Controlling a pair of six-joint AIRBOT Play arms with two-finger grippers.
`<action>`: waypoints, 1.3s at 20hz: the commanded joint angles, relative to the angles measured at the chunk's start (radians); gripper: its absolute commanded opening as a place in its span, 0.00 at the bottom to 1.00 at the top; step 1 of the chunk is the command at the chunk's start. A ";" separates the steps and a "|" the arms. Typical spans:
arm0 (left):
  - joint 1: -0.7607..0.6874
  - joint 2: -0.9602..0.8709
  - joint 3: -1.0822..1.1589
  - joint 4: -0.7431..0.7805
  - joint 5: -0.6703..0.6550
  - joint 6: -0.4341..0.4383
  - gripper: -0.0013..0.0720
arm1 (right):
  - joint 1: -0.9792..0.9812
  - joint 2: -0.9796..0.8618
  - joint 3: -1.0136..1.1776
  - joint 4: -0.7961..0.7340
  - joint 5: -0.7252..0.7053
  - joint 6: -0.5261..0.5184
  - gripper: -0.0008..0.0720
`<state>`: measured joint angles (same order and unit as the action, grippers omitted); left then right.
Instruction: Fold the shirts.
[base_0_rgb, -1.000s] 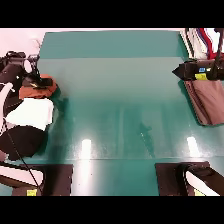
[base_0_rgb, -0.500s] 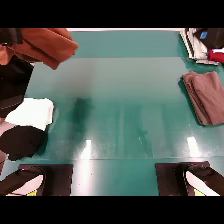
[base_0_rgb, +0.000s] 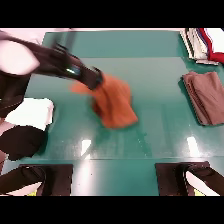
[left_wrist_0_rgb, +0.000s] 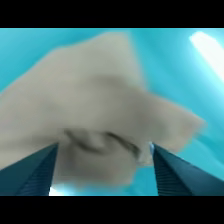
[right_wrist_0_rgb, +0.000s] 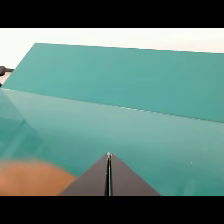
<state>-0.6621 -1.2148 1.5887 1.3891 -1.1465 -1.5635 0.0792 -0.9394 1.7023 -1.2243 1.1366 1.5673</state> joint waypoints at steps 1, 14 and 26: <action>-0.056 -0.113 -0.034 -0.140 0.154 0.012 0.93 | 0.000 0.003 0.006 0.000 0.015 0.000 0.03; 0.456 -0.557 -0.038 -0.356 -0.058 0.112 0.93 | 0.000 -0.013 0.005 -0.001 0.139 0.000 0.04; 0.451 -0.575 0.001 -0.337 -0.016 0.137 0.05 | -0.168 -0.060 -0.814 0.005 0.145 -0.008 0.82</action>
<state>-0.2123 -1.7878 1.5684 1.0454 -1.1542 -1.4315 -0.0296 -0.9806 1.1202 -1.2236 1.3037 1.5696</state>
